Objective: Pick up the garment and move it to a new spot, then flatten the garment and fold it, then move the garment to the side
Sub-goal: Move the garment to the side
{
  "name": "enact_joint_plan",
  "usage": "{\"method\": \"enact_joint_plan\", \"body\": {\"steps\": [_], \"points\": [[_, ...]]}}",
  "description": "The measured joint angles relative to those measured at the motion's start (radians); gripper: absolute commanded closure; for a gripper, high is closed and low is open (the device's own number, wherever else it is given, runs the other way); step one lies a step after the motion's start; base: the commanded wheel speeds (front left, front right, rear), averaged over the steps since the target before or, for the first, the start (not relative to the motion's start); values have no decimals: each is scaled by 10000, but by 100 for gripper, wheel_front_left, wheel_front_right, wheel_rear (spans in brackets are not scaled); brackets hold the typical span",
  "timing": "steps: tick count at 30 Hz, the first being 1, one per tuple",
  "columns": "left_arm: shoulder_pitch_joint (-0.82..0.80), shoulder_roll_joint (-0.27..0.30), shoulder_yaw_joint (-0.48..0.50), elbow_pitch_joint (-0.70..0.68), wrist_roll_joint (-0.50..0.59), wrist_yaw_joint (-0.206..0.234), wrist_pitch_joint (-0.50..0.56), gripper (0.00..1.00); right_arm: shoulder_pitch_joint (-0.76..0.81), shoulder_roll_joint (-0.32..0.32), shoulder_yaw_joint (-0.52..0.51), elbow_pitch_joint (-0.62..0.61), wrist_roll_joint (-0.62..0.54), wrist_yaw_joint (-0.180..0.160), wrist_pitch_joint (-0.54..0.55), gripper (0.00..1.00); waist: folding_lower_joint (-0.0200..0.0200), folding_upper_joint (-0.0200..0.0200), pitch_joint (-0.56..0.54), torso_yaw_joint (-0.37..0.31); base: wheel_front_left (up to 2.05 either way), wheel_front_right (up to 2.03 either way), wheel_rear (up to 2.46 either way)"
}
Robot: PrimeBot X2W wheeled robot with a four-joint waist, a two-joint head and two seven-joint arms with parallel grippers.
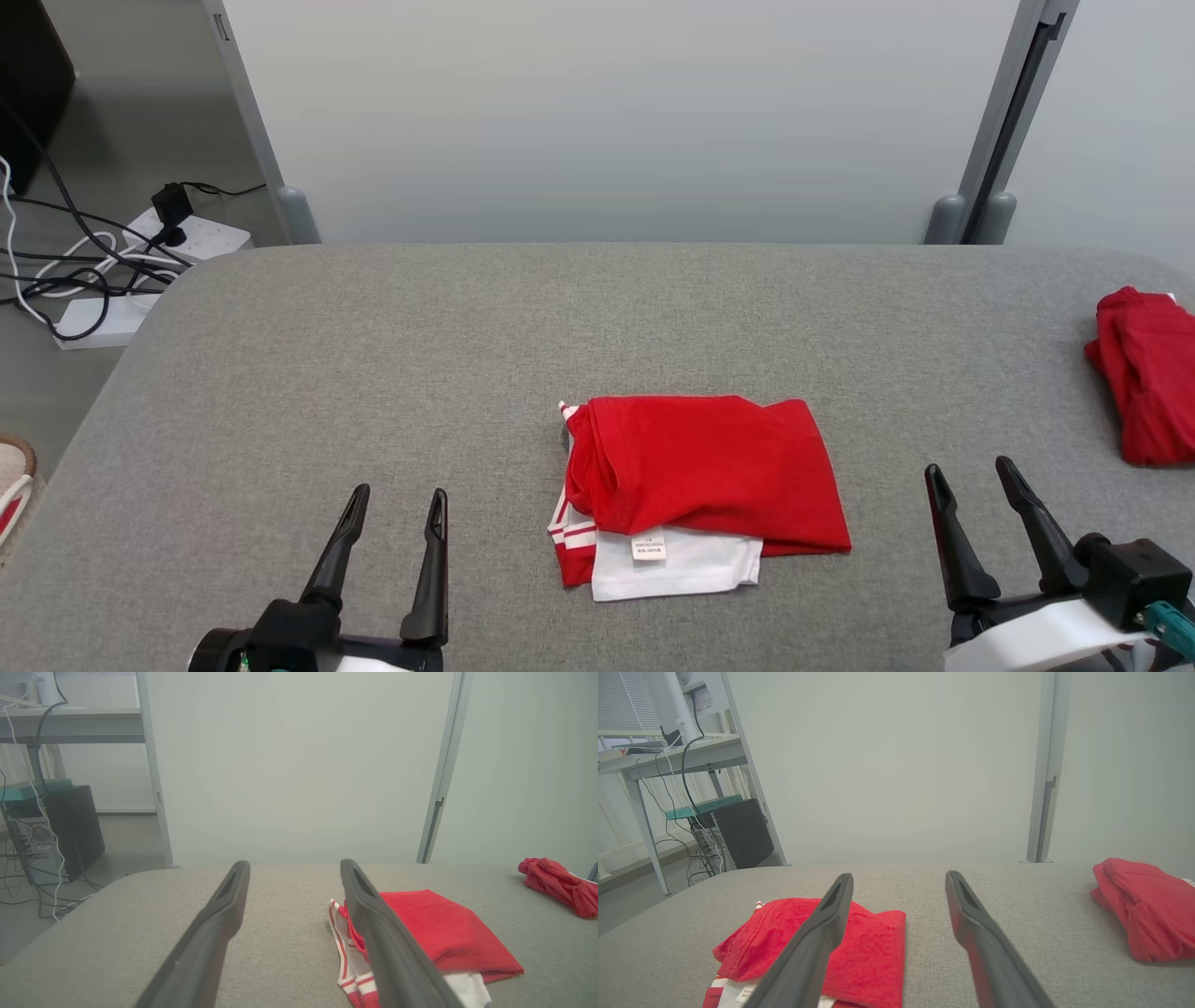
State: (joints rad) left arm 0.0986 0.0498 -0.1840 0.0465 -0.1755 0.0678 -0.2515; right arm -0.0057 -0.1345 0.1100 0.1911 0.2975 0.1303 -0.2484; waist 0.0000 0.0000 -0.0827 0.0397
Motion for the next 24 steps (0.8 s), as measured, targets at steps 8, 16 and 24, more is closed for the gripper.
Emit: {"method": "enact_joint_plan", "body": {"steps": [8, 16, 24], "points": [[0, 0, -17, 69, 2, -25, 0, 0, 2, -2, 15, 40, 35, 0, 0, 0, 0, 0, -11, 69, 0, 0, 0], [-2, 2, -127, 105, -4, -65, 0, 0, -302, 104, 142, 1223, 1344, 0, 2, 0, 0, 0, 134, 124, 0, 0, 0], [-64, 2, -491, 224, -21, -159, 0, 0, -2138, 13, 890, 3613, 2955, -2, 2, 0, 0, 0, 413, 525, 0, 0, 0]]}}
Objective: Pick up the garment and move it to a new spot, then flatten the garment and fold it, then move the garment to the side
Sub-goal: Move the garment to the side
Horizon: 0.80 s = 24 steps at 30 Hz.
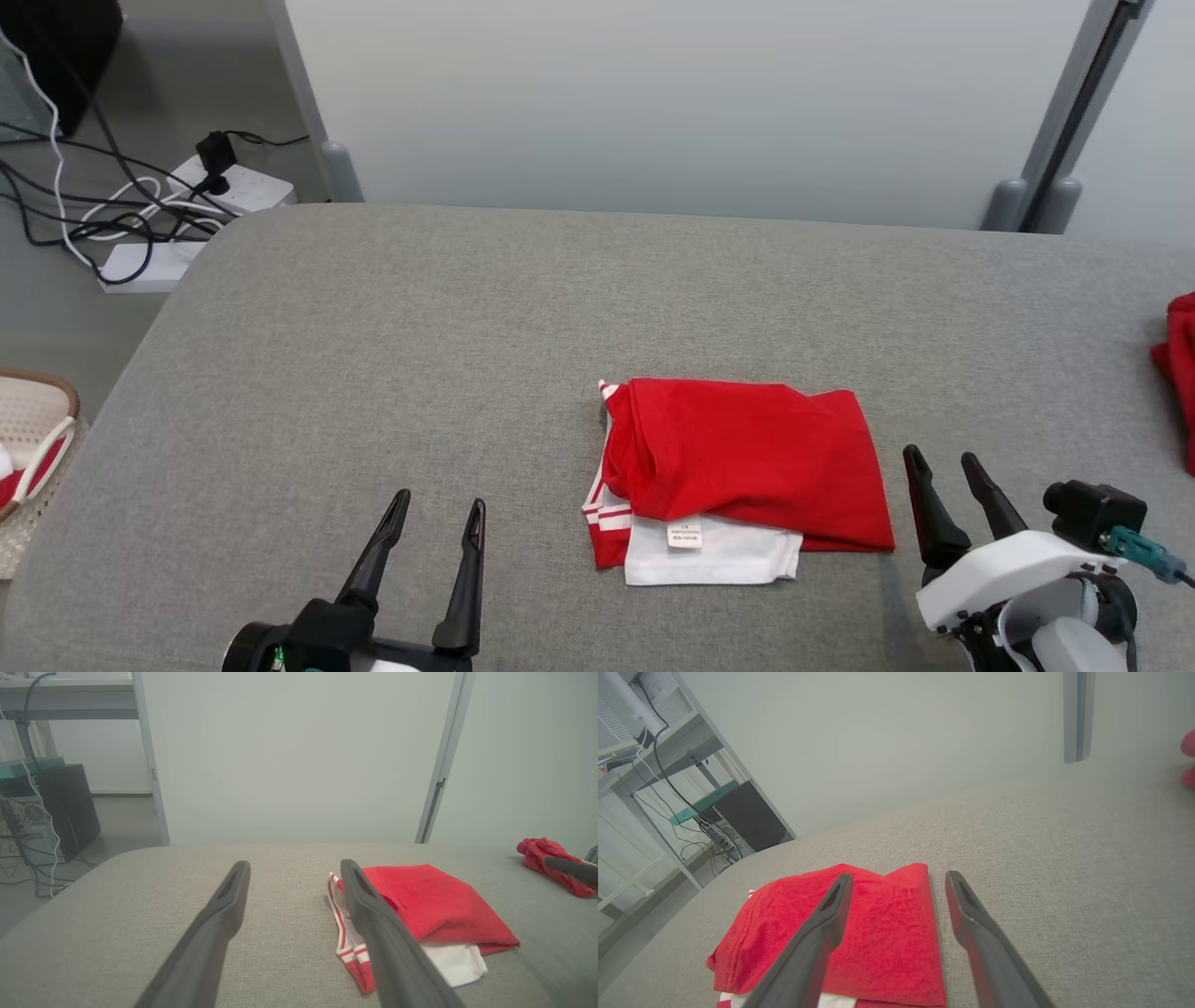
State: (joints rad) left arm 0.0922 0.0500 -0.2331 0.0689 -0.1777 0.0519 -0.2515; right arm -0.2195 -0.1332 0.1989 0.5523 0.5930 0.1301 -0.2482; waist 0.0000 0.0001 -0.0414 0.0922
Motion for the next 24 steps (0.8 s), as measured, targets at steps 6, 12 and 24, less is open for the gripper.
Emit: {"method": "enact_joint_plan", "body": {"steps": [6, 12, 24], "points": [[-293, 0, -115, 38, -2, -69, 0, 0, -1115, -267, 591, 1505, 1080, -8, 341, 0, 0, 0, 226, 481, 0, 0, 0], [-395, 0, -182, 77, -71, -75, 0, 0, -1933, -623, 1139, 2677, 2234, -8, 1012, 0, 0, 0, 518, 998, 0, 0, 0], [-816, -4, -376, 88, -169, -81, 0, 0, -2731, -951, 1808, 4305, 3149, -8, 1172, 0, 0, 0, 1032, 1473, 0, 0, 0]]}}
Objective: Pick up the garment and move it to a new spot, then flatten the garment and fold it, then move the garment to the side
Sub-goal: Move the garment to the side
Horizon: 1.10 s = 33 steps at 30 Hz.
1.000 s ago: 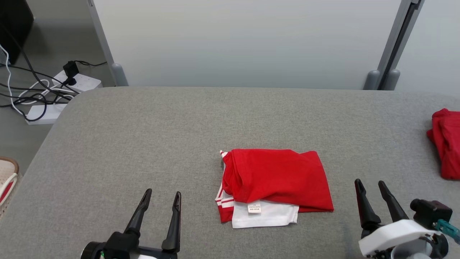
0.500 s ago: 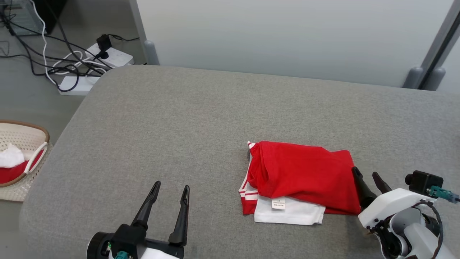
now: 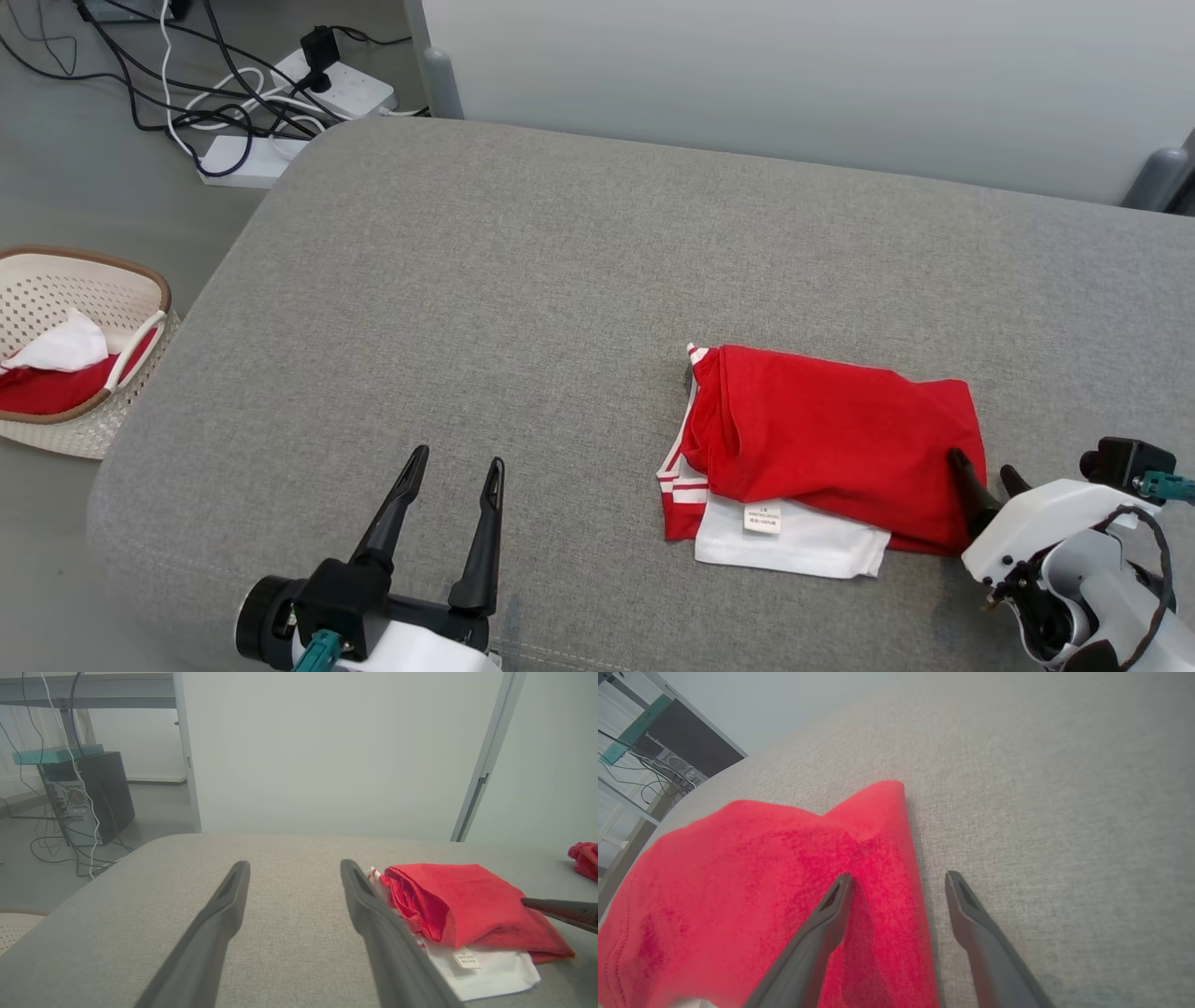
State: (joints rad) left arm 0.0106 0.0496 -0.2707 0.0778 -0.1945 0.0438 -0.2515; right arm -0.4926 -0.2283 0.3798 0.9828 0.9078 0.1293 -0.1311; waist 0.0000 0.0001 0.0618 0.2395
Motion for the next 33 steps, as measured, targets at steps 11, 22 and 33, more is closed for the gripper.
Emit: {"method": "enact_joint_plan", "body": {"steps": [11, 22, 33], "points": [[-9, 0, -100, 58, -38, 10, 0, 0, -105, 56, 368, 309, 1221, 0, 299, 0, 0, 0, 74, 87, 0, 0, 0], [-11, 0, -201, 115, -188, 13, 0, 0, -76, -171, 1174, 270, 1751, 0, 518, 82, 0, 0, -81, 245, 0, 0, 0], [-9, 0, -199, 163, -190, 15, 0, 0, -99, -543, 2240, 261, 1484, 0, -188, 100, 0, 0, -227, 272, 0, 0, 0]]}}
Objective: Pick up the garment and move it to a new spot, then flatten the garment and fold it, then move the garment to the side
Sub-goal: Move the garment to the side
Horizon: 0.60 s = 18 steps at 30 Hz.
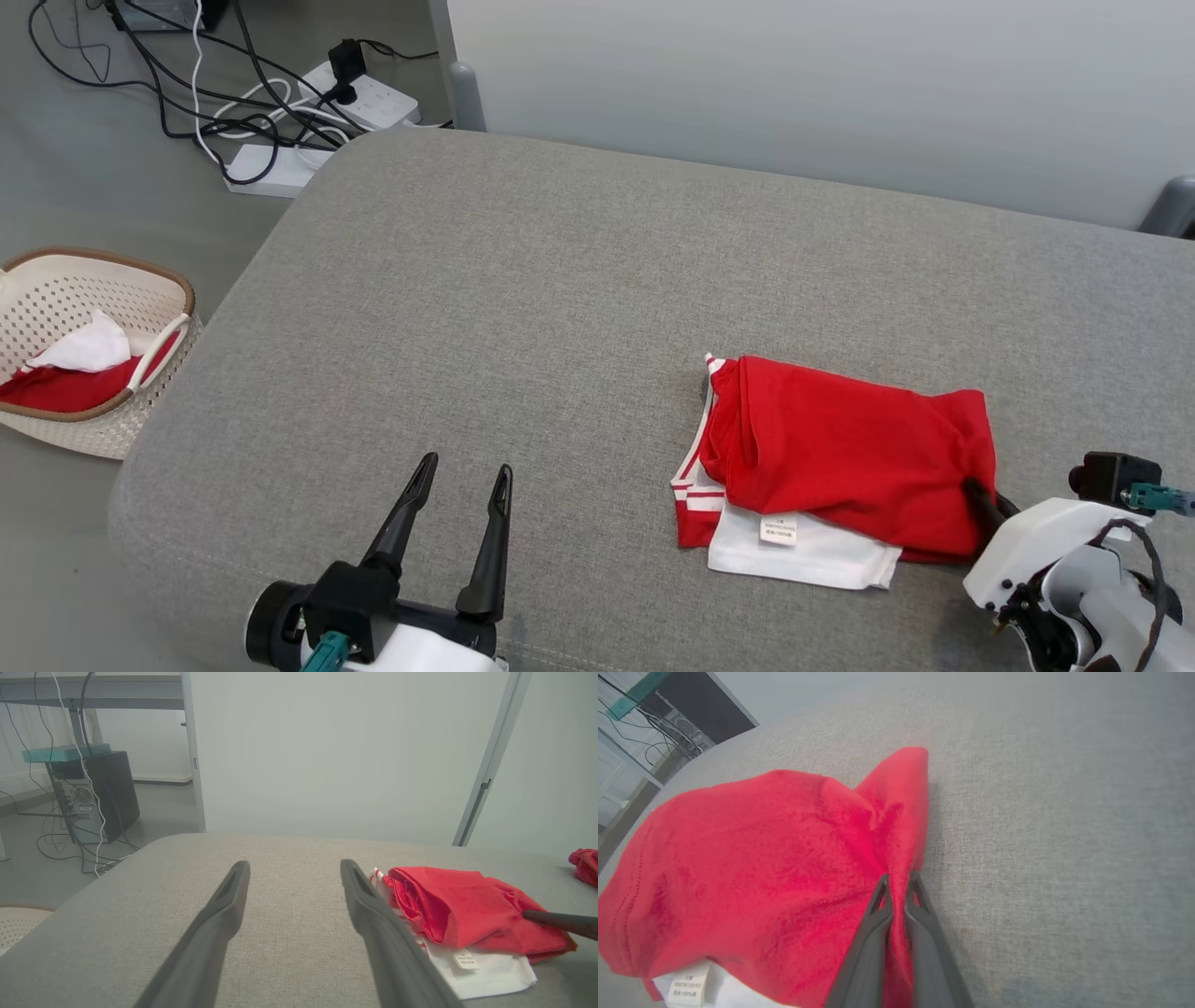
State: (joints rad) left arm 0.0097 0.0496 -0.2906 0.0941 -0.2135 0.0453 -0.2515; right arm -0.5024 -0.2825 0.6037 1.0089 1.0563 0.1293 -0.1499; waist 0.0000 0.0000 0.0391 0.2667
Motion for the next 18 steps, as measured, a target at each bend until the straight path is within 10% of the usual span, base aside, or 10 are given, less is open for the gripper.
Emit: {"method": "enact_joint_plan", "body": {"steps": [18], "points": [[-61, 2, 35, -92, 2, 12, 0, 0, -1449, -383, 387, -242, -2395, 0, -899, 100, 0, 0, 141, -826, 0, 0, 0]]}}
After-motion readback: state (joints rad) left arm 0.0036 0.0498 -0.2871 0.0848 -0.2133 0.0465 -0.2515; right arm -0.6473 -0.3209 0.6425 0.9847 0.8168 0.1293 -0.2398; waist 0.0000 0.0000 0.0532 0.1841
